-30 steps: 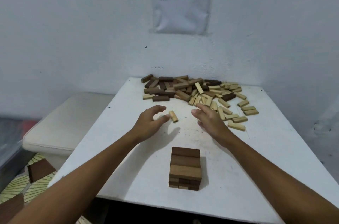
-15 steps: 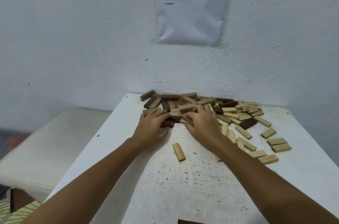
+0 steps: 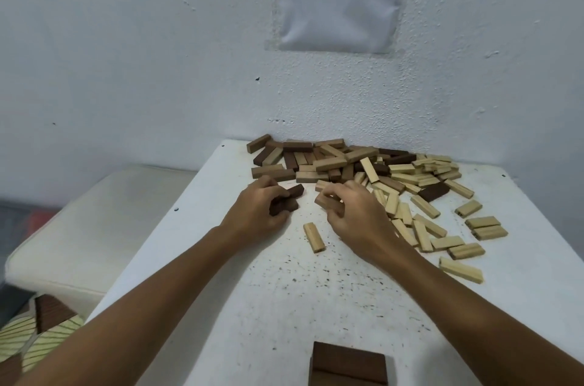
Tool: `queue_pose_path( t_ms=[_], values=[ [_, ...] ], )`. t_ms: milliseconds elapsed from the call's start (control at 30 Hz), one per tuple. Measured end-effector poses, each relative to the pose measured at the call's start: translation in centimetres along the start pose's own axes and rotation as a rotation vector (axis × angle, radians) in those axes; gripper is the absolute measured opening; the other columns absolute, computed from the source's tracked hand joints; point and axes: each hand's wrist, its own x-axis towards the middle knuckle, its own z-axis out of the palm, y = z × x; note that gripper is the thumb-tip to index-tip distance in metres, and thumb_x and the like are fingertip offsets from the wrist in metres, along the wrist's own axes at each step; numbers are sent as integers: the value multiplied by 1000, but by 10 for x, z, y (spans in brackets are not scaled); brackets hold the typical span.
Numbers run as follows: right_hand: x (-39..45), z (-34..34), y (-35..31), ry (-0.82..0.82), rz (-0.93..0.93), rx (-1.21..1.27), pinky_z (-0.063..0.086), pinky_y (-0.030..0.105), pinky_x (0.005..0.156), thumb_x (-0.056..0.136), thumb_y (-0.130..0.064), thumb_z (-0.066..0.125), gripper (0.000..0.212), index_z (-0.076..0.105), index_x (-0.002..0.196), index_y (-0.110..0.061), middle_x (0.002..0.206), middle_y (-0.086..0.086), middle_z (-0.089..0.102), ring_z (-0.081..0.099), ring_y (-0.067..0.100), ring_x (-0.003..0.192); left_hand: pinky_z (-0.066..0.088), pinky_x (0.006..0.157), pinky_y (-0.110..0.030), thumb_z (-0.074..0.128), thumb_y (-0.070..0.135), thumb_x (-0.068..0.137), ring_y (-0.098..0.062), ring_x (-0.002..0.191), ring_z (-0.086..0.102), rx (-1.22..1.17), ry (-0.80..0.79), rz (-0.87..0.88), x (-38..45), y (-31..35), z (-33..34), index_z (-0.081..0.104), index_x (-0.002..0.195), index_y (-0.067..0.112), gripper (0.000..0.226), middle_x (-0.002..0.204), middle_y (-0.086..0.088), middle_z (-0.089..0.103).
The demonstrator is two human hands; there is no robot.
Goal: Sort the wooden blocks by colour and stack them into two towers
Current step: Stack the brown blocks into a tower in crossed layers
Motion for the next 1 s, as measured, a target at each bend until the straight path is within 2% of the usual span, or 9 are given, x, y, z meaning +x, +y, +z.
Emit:
queue_pose_path(
  t_ms=[200,333,400,500,633,733,800,867,1000],
  values=[
    [-22,-23,-36,-391,43,422,47,17,60,84,-20,71,32,68,116,-25,85,-7,64,58,3,70,52,73,-28,66,34,73,-8,86,57,-24,-50,-88,-42,8,-19,70,109,17,40,96,9,58],
    [-28,-27,-50,-629,9,399,50,20,63,88,-32,69,32,66,119,-26,86,-2,69,61,5,70,52,69,-28,69,45,69,-4,81,55,-30,-84,-147,-66,15,-32,69,109,19,48,93,8,57],
    [-29,-22,-49,-605,20,314,52,29,66,89,-29,66,32,65,121,-22,89,-2,66,60,9,73,47,64,-24,73,48,68,-5,80,55,-25,-84,-175,-74,17,-36,69,110,20,50,91,8,58],
    [-27,-17,-43,-463,46,230,42,20,68,91,-27,64,36,62,126,-17,93,-11,57,52,0,77,45,64,-23,66,61,68,-5,76,57,-16,-50,-190,-79,17,-40,73,104,17,58,86,5,64],
    [-18,-12,-42,-485,28,149,42,20,71,83,-27,73,45,62,126,-19,111,-2,62,53,6,88,36,64,-10,72,28,84,-4,70,53,-5,34,-216,-76,9,-45,75,92,15,15,84,5,68],
    [-13,-9,-48,-524,30,131,38,20,62,81,-38,76,46,64,122,-18,91,-11,57,52,4,79,36,64,-19,71,22,83,-1,67,52,1,9,-279,-74,0,-47,72,77,23,6,77,13,62],
    [-10,-9,-50,-547,53,165,35,20,58,81,-41,75,47,65,120,-17,83,-11,54,51,3,73,41,70,-27,71,33,79,0,75,55,-19,-12,-262,-74,-8,-50,73,80,26,7,83,13,65],
    [-6,-13,-51,-579,63,190,41,22,61,80,-38,77,50,63,124,-18,88,-7,59,55,5,75,44,88,-31,65,50,70,-3,99,57,-62,-70,-165,-73,-14,-56,74,97,27,36,106,12,67],
    [-3,-22,-53,-764,-48,107,40,26,78,74,-33,82,72,50,137,-30,117,-10,43,45,9,95,23,114,-33,72,60,66,-5,143,26,-96,-357,15,-66,-20,-66,60,129,35,69,151,12,40]
  ],
)
